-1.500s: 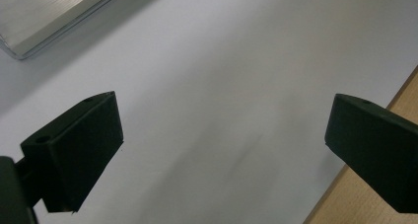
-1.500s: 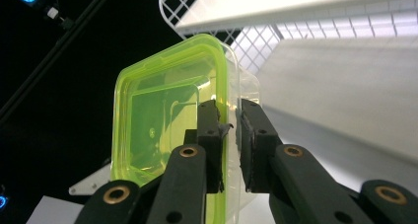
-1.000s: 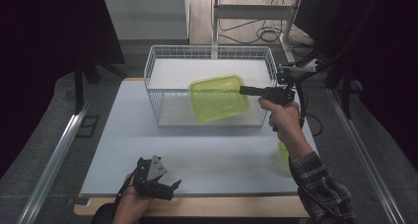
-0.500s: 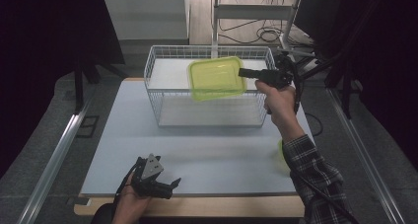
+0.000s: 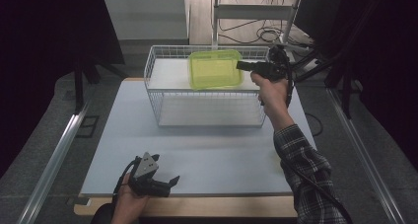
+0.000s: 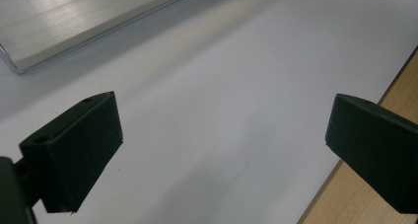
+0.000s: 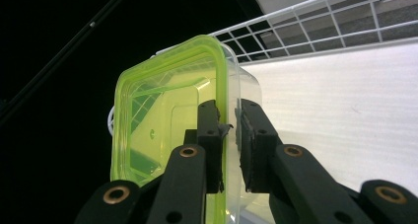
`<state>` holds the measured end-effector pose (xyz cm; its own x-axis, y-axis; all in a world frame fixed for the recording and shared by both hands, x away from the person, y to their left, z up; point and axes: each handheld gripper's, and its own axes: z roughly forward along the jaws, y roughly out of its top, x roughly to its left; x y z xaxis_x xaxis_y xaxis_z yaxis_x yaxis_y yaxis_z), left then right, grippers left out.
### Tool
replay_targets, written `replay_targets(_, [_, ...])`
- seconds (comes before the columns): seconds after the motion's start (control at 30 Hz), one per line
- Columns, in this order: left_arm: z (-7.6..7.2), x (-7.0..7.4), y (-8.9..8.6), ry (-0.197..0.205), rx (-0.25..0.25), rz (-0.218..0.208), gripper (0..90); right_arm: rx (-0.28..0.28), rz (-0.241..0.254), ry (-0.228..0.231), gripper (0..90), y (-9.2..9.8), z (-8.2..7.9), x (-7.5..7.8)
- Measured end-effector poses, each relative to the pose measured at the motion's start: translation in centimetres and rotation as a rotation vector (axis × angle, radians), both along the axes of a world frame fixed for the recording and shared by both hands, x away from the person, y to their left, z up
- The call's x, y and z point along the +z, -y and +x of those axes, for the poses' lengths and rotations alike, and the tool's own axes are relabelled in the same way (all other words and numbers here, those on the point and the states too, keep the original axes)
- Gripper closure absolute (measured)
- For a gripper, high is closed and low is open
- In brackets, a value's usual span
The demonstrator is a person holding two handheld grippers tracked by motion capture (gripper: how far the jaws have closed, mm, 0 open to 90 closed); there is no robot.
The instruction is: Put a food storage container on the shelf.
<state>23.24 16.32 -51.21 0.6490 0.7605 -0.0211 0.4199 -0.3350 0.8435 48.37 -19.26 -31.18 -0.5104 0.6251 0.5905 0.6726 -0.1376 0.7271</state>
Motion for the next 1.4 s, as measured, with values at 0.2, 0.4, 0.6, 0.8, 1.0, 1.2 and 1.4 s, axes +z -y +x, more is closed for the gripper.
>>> replay_targets(0.2, [0.0,0.1,-0.3,0.002,-0.001,-0.022,0.5,-0.022,-0.011,-0.008,80.2,-0.2,0.6,-0.3])
replay_targets(0.4, [0.0,0.0,-0.2,0.002,-0.002,-0.016,0.5,-0.045,-0.01,-0.015,79.9,-0.3,1.0,-0.7])
replay_targets(0.6, [0.0,0.0,-0.2,-0.001,-0.003,-0.011,0.5,-0.079,-0.061,-0.003,77.4,-0.7,1.0,-0.7])
replay_targets(0.8, [0.0,0.0,-0.2,-0.003,-0.006,-0.009,0.5,-0.095,-0.166,0.035,73.3,-1.3,1.1,-0.3])
replay_targets(1.0, [0.0,-0.1,-0.2,-0.011,-0.006,-0.012,0.5,-0.1,-0.228,0.059,68.5,-1.7,1.4,-0.5])
replay_targets(1.2, [0.0,-0.1,-0.1,-0.011,-0.008,-0.01,0.5,-0.095,-0.236,0.062,64.6,-1.8,1.6,-0.8])
replay_targets(1.4, [0.0,-0.1,-0.1,-0.015,-0.011,-0.005,0.5,-0.104,-0.327,0.114,59.3,-2.4,1.5,-0.5])
